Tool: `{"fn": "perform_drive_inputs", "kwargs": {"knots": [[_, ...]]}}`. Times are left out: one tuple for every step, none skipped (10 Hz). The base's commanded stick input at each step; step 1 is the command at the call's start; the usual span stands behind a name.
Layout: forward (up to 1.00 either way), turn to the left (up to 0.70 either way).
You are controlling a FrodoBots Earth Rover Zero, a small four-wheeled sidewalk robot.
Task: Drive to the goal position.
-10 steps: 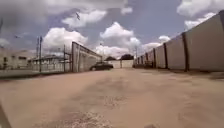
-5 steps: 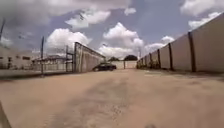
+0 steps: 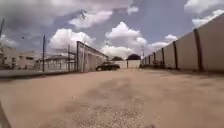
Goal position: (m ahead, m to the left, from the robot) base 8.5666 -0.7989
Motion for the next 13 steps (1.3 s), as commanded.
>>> {"fn": "perform_drive_inputs", "kwargs": {"knots": [[0.60, 0.12], [0.60, 0.12], [0.60, 0.12], [0.60, 0.12], [0.60, 0.10], [0.60, 0.08], [0.60, 0.02], [0.60, 0.00], [0.60, 0.00], [0.60, 0.00], [0.60, 0.00], [0.60, 0.00], [0.60, 0.00]]}}
